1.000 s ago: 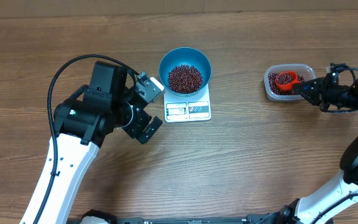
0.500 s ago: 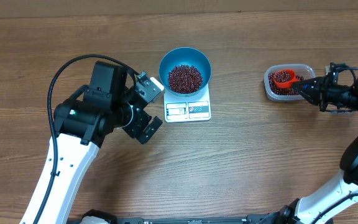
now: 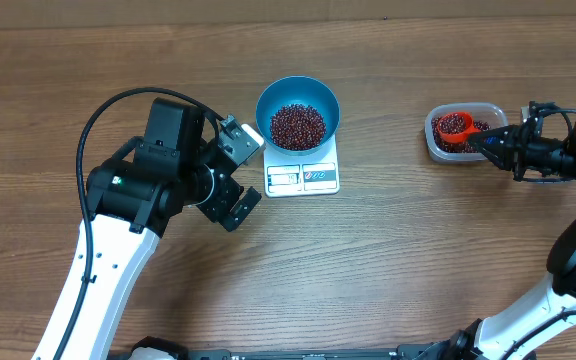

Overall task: Scoop item into bowl and weigh 150g on scale
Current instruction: 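Drag the red scoop through the beans and lift it filled, then carry the filled red scoop with the right gripper to the blue bowl, then tilt the red scoop to pour beans into the blue bowl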

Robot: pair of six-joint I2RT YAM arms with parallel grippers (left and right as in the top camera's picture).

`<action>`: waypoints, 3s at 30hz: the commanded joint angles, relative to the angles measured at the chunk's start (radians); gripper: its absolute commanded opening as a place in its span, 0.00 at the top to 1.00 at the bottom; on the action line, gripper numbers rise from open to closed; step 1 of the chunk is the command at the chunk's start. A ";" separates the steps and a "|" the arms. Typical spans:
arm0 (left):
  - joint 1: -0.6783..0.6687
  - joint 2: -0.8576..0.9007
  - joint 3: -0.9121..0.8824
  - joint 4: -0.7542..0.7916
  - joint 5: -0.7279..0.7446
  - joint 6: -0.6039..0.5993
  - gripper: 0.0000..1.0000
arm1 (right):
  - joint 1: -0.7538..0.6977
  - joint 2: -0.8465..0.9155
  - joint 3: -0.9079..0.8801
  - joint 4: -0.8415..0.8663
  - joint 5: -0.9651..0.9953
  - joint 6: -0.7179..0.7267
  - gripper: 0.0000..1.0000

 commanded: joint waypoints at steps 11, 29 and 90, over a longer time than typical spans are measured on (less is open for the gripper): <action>0.004 0.005 -0.002 0.000 0.007 0.012 0.00 | 0.036 0.006 -0.006 0.000 -0.199 -0.073 0.96; 0.004 0.005 -0.002 0.000 0.007 0.012 0.00 | 0.374 0.006 -0.003 0.097 -0.316 -0.032 0.96; 0.004 0.005 -0.002 0.000 0.007 0.012 0.00 | 0.908 -0.132 -0.002 0.687 0.813 -0.253 0.96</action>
